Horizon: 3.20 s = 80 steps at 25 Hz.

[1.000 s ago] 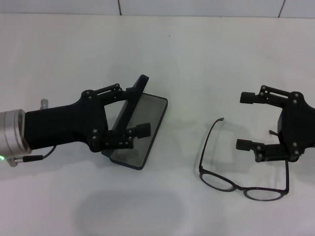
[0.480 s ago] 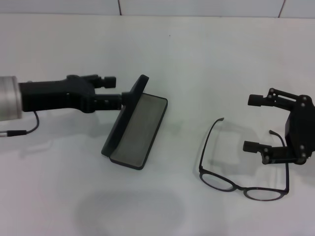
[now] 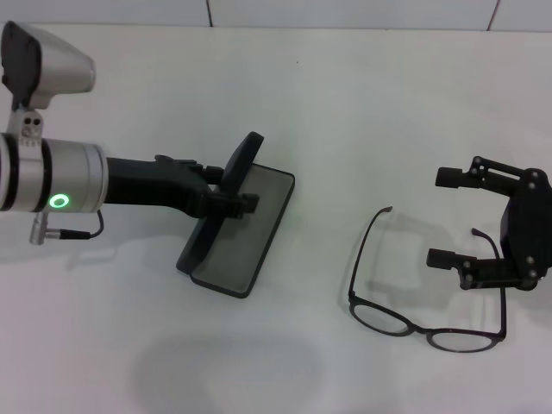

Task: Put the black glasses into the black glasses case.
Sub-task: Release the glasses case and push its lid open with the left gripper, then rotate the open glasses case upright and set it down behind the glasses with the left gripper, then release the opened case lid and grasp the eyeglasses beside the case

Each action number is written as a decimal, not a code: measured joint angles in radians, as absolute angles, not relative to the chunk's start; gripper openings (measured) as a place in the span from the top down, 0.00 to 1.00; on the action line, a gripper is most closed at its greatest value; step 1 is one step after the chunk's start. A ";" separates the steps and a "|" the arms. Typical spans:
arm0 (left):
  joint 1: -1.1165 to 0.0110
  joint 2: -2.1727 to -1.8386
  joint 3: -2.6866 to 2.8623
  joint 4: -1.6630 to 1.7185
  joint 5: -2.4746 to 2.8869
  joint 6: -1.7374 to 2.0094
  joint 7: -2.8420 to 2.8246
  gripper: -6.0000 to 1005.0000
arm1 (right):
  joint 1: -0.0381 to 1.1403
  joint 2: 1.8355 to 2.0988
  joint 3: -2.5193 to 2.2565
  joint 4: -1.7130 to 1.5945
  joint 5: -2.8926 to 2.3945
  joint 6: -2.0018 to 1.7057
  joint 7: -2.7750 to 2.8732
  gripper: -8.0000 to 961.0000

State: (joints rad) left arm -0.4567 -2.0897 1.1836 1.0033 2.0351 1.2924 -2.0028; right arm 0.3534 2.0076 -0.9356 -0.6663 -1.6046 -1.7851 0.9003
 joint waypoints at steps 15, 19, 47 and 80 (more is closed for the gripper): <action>-0.483 -2.080 1.190 0.996 2.081 1.232 -2.115 0.44 | 0.351 2.004 -0.949 -0.692 -1.668 -1.820 0.898 0.13; -0.497 -2.078 1.197 1.008 2.090 1.238 -2.107 0.59 | 0.352 2.005 -0.950 -0.708 -1.767 -1.884 0.875 0.13; -0.736 -2.091 1.383 0.935 2.046 1.121 -1.475 0.80 | 0.301 2.014 -0.948 -0.538 -1.791 -1.908 0.609 0.16; -0.524 -2.091 1.386 0.787 1.386 1.168 -1.291 0.47 | 0.477 2.015 -1.242 -1.339 -2.129 -1.873 1.895 0.18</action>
